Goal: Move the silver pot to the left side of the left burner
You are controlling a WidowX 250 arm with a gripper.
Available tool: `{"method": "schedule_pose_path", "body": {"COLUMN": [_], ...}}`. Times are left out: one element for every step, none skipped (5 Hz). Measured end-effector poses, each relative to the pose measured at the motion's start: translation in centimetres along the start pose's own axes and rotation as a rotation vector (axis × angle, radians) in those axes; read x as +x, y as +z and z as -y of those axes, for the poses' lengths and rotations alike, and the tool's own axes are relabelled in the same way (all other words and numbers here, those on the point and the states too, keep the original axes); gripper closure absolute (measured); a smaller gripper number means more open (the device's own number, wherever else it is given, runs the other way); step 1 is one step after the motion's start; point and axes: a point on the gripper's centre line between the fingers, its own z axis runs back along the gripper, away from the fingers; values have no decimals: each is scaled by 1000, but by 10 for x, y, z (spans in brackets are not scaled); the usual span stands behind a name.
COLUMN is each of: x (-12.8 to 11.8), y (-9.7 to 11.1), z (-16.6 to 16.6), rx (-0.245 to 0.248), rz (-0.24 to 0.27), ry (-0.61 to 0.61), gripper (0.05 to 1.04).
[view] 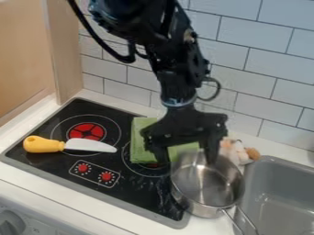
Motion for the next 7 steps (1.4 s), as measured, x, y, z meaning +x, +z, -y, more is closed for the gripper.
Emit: {"method": "schedule_pose_path", "body": {"x": [-2,-3,-1,-1,2,2,2], "y": [-6,-8,-9,-24,-24,-24,-24], "z": [-5,-16,-24,-26,-21,-22,-22], "rx": [33,53,55,84,80,91,91], "rz": [-22,-30,-35,-74,-56,-50,-49], "ry": [2,37,62,50,44,37,42], "gripper": [84,84,143,455,751,937,1016]}}
